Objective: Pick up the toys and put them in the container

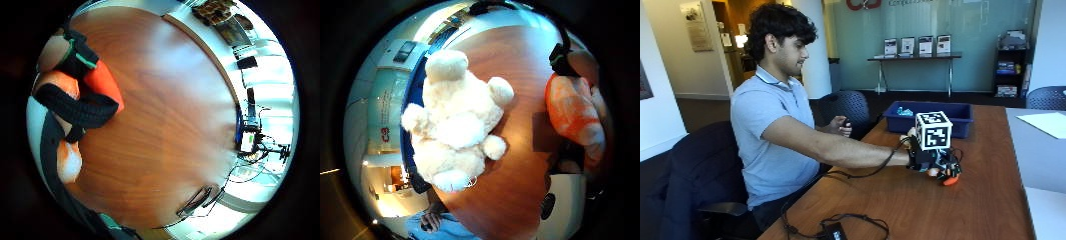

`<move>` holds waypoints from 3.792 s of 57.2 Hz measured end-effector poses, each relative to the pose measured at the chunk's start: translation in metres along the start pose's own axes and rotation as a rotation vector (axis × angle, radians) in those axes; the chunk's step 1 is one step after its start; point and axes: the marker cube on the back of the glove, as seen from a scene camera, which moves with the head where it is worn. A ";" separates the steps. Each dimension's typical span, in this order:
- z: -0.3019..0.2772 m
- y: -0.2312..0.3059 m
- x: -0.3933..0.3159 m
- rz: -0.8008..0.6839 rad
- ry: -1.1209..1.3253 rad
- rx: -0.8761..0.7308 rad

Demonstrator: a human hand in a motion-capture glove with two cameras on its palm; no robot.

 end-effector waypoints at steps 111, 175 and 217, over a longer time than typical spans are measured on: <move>-0.012 0.002 -0.123 -0.147 -0.068 -0.741; -0.164 -0.071 -0.255 -0.288 -0.382 -0.006; -0.097 -0.041 -0.261 -0.283 -0.150 -0.370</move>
